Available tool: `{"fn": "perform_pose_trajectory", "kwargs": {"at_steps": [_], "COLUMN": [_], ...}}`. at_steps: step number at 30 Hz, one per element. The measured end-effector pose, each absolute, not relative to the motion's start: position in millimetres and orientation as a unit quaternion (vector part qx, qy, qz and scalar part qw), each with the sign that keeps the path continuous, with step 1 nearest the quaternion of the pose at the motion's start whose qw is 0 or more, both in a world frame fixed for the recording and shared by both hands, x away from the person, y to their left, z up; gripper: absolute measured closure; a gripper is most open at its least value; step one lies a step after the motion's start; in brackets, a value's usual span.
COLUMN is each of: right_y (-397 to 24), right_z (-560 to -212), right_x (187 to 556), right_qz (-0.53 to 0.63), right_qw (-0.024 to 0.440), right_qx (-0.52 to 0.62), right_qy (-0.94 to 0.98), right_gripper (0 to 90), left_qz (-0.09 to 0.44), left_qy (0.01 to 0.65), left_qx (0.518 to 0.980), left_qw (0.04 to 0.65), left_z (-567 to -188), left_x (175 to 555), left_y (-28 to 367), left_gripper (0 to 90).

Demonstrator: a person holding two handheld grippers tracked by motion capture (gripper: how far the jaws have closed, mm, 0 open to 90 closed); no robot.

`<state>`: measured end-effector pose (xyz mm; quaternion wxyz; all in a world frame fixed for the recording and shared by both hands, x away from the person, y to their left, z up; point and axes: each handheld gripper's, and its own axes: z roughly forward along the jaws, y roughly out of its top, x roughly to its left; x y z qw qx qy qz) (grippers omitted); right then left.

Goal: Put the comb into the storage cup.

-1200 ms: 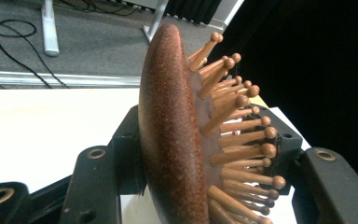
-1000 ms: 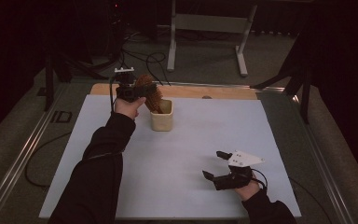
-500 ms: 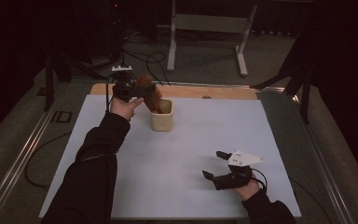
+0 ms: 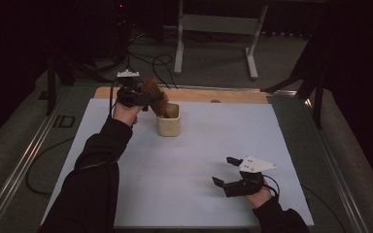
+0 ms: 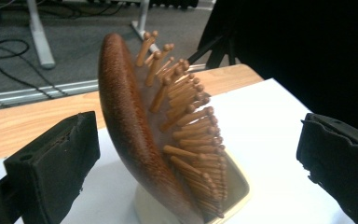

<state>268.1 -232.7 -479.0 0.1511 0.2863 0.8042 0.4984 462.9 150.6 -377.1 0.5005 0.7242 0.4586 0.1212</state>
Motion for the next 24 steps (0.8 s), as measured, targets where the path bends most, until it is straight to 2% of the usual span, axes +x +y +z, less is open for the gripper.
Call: {"fn": "perform_pose_trajectory", "kwargs": {"at_steps": [16, 24], "right_y": [-230.3, -228.4], "right_z": [-477.9, -477.4], "right_x": [267.0, 267.5], "right_qz": [0.495, 0.495], "right_qw": [0.155, 0.155], "right_qx": [0.285, 0.281], "right_qy": [0.806, 0.808], "right_gripper": [10.6, 10.6], "left_qz": [0.164, 0.162], "left_qy": [0.416, 0.405], "left_qx": [0.748, 0.757], "left_qw": [0.491, 0.486], "left_z": [-380.1, -378.8], "left_x": [446.4, 435.0], "left_y": [158.0, 160.9], "left_gripper": [0.0, 0.0]}}
